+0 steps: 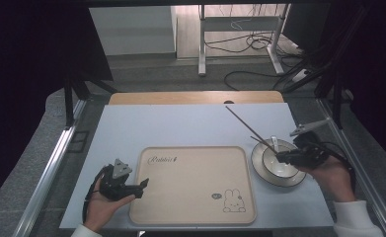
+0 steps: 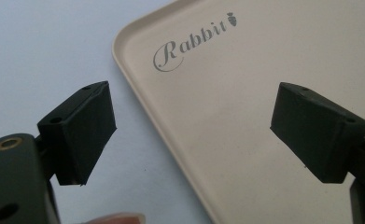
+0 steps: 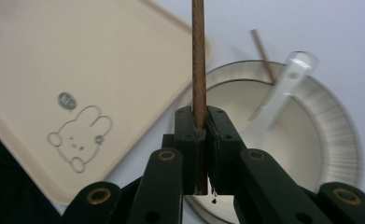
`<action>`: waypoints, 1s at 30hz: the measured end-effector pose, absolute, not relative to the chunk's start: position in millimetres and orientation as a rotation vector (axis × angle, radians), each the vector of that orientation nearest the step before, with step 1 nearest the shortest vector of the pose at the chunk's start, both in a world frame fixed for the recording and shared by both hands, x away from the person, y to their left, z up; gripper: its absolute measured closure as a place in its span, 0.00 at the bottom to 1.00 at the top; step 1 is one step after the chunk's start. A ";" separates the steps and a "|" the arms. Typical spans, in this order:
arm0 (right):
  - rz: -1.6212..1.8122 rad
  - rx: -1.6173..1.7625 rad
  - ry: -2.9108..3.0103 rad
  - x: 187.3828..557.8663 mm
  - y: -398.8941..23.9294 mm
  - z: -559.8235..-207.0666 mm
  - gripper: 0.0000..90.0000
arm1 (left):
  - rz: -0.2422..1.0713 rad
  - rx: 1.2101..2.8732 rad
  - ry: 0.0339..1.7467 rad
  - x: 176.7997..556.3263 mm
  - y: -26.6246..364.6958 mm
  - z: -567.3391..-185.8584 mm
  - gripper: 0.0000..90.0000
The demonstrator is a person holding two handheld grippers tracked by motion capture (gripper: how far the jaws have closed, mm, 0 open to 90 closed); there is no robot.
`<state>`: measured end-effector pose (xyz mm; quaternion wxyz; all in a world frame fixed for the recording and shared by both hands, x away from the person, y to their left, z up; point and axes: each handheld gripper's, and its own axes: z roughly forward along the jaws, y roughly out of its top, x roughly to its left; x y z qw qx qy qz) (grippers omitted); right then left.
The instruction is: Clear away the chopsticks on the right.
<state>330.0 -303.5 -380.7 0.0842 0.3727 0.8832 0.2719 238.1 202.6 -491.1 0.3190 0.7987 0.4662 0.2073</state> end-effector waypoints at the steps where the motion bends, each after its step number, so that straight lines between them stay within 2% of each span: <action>1: 0.804 1.098 2.651 327.4 -297.9 -383.1 0.92 | 0.545 2.100 1.226 238.1 202.6 -491.1 0.16; 10: 0.726 1.043 2.745 310.1 -251.1 -409.6 0.92 | 0.542 2.106 1.221 237.5 201.8 -491.3 0.16; 14: 0.658 1.034 2.816 305.3 -233.2 -433.2 0.92 | 0.542 2.107 1.221 237.7 201.9 -491.4 0.16; 21: 0.526 1.016 2.865 300.2 -215.6 -465.2 0.92 | 0.541 2.112 1.220 238.1 201.6 -492.0 0.16; 30: 0.492 0.983 2.887 298.2 -208.4 -476.4 0.92 | 0.540 2.117 1.218 238.0 201.1 -492.4 0.16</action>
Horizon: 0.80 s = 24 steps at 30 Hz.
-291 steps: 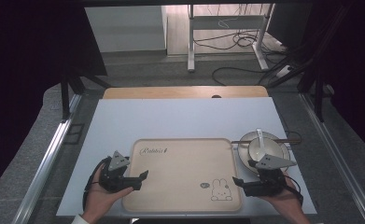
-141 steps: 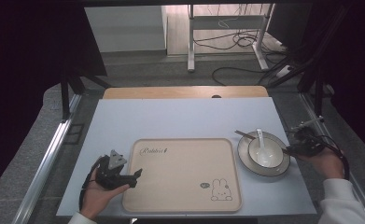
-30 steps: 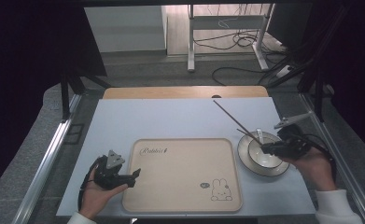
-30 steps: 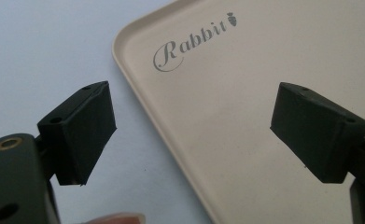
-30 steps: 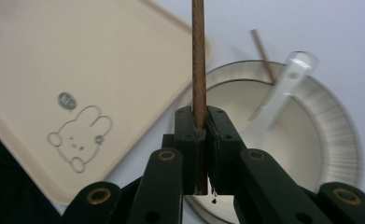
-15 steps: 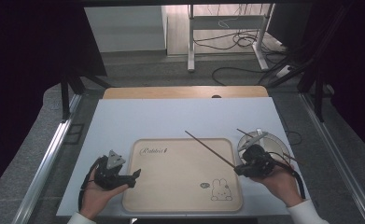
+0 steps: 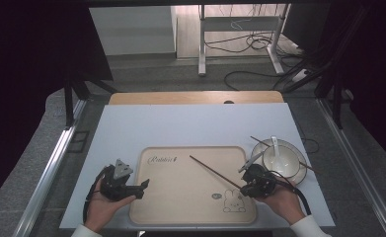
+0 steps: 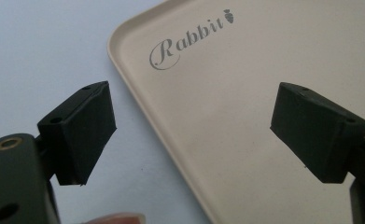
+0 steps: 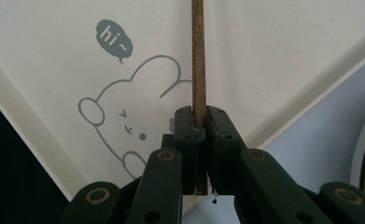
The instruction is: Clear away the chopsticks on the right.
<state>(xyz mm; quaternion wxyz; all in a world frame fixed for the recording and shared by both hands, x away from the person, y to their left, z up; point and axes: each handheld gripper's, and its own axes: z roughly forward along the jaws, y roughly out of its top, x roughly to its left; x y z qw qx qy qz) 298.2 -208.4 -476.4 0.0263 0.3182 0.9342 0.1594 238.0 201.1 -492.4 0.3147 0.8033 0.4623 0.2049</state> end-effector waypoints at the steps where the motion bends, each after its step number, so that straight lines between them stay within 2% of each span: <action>1: 0.491 0.976 2.890 298.0 -207.9 -477.0 0.91 | 0.540 2.117 1.218 238.0 201.1 -492.4 0.16; 3: 0.490 0.969 2.893 297.7 -207.3 -477.3 0.90 | 0.540 2.117 1.218 238.0 201.0 -492.4 0.16; 4: 0.495 0.953 2.889 296.9 -206.3 -476.2 0.85 | 0.540 2.118 1.218 238.0 201.1 -492.4 0.16; 7: 0.516 0.954 2.886 296.3 -206.6 -472.5 0.79 | 0.540 2.117 1.218 237.9 201.2 -492.4 0.16; 11: 0.624 0.955 2.816 295.5 -215.3 -450.7 0.62 | 0.541 2.114 1.218 237.7 201.5 -492.3 0.16; 12: 0.680 0.963 2.754 297.3 -225.9 -435.8 0.54 | 0.541 2.116 1.217 237.8 201.7 -492.5 0.16; 15: 0.758 0.988 2.672 301.9 -250.3 -415.4 0.44 | 0.541 2.111 1.218 238.0 201.8 -492.7 0.16; 18: 0.799 1.004 2.616 303.8 -269.1 -404.9 0.41 | 0.541 2.115 1.216 238.2 202.2 -492.5 0.16; 19: 0.840 1.030 2.574 307.3 -290.5 -398.0 0.39 | 0.541 2.116 1.217 238.3 202.1 -492.5 0.16; 24: 0.843 1.102 2.509 316.5 -332.3 -393.6 0.38 | 0.541 2.123 1.215 238.7 201.0 -493.1 0.16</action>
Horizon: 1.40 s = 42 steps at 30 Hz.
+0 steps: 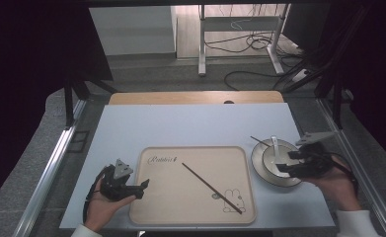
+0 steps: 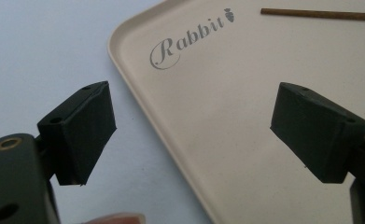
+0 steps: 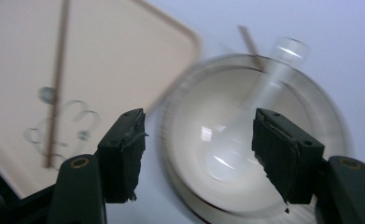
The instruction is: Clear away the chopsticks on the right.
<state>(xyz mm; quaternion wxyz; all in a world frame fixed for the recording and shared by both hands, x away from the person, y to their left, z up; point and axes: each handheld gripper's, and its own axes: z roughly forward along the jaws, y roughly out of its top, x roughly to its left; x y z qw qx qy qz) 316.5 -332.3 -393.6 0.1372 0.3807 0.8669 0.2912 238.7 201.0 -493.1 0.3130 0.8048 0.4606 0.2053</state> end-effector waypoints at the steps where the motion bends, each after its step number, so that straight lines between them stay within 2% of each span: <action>1: 0.838 1.125 2.497 318.4 -341.5 -394.0 0.38 | 0.542 2.123 1.215 238.8 200.9 -493.1 0.16; 4: 0.789 1.164 2.464 324.1 -367.0 -397.4 0.39 | 0.542 2.123 1.216 238.9 200.7 -493.0 0.16; 5: 0.755 1.182 2.460 327.6 -381.6 -400.8 0.43 | 0.543 2.124 1.217 239.1 200.5 -493.3 0.15; 12: 0.583 1.231 2.505 340.2 -410.3 -423.1 0.51 | 0.541 2.132 1.215 239.6 199.3 -494.1 0.15; 20: 0.426 1.211 2.572 354.1 -417.6 -442.1 0.62 | 0.543 2.129 1.217 239.7 200.0 -493.9 0.15; 27: 0.361 1.198 2.603 359.8 -417.8 -454.5 0.67 | 0.539 2.131 1.215 239.3 199.5 -494.0 0.15; 35: 0.357 1.211 2.648 362.8 -418.9 -462.9 0.86 | 0.531 2.140 1.221 240.3 200.5 -494.9 0.15; 42: 0.362 1.207 2.670 361.7 -418.0 -462.4 0.91 | 0.531 2.140 1.221 239.8 200.5 -494.6 0.15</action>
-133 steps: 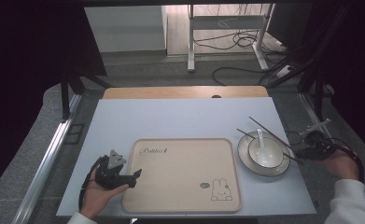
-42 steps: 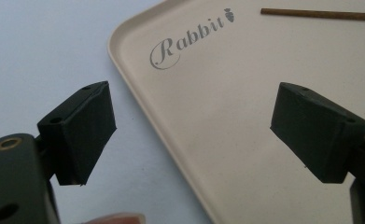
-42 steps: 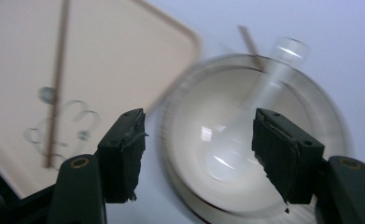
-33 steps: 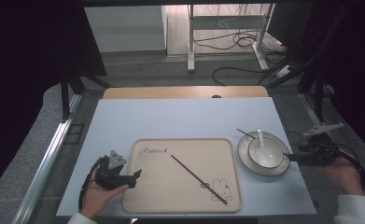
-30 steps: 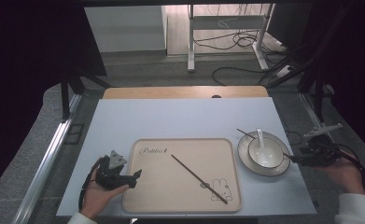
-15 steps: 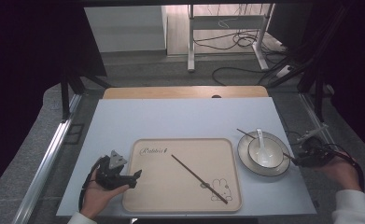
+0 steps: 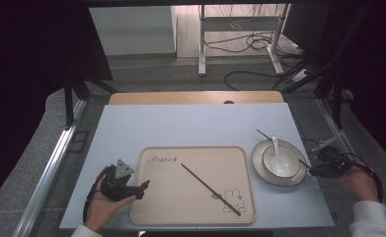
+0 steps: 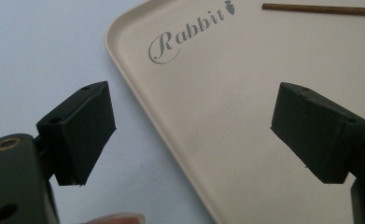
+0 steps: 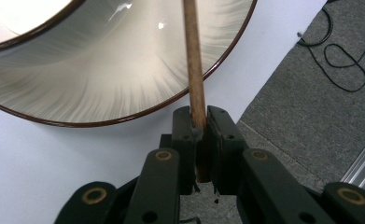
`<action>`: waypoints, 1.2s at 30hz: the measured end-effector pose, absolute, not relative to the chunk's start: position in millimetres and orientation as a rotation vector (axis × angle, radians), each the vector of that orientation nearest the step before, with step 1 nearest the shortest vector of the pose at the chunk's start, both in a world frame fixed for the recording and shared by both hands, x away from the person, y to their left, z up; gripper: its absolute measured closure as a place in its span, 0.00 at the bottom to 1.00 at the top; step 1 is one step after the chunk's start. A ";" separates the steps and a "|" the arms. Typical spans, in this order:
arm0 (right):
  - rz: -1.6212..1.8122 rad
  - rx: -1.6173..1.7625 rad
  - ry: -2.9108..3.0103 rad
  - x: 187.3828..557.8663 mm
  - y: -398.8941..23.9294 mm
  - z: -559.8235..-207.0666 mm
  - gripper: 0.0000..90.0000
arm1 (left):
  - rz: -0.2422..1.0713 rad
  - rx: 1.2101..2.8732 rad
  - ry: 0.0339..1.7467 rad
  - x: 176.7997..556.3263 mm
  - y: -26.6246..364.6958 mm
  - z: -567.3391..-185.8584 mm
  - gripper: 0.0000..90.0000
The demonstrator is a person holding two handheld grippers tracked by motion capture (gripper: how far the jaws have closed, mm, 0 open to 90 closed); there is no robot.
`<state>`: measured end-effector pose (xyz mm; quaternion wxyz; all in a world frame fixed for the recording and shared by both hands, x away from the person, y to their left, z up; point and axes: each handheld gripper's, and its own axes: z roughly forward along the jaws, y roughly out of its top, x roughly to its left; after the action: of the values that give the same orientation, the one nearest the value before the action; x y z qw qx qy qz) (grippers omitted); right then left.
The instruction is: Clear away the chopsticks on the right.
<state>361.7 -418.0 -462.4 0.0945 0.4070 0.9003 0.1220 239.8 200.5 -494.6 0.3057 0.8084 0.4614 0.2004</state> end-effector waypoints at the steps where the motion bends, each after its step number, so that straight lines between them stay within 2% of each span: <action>1: 0.367 1.215 2.668 361.3 -418.1 -461.7 0.92 | 0.530 2.139 1.221 239.8 200.7 -494.5 0.15; 9: 0.470 1.301 2.595 357.9 -422.5 -443.4 0.92 | 0.532 2.134 1.223 239.7 202.3 -493.7 0.15; 18: 0.644 1.259 2.533 343.6 -410.3 -404.1 0.92 | 0.532 2.134 1.222 239.7 202.1 -493.7 0.15; 23: 0.730 1.188 2.548 335.9 -386.3 -384.6 0.92 | 0.534 2.131 1.221 239.2 202.5 -492.9 0.15; 28: 0.786 1.111 2.605 324.0 -342.4 -371.2 0.92 | 0.535 2.131 1.221 239.2 202.7 -492.8 0.15; 33: 0.769 1.055 2.677 316.3 -307.9 -376.1 0.92 | 0.538 2.130 1.219 238.8 203.2 -492.4 0.15; 36: 0.719 1.037 2.739 308.4 -278.0 -392.5 0.92 | 0.537 2.127 1.222 238.7 203.8 -492.5 0.15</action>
<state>308.4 -278.0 -392.5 0.0629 0.3432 0.9065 0.2378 238.7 203.8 -492.5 0.3100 0.8054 0.4626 0.2032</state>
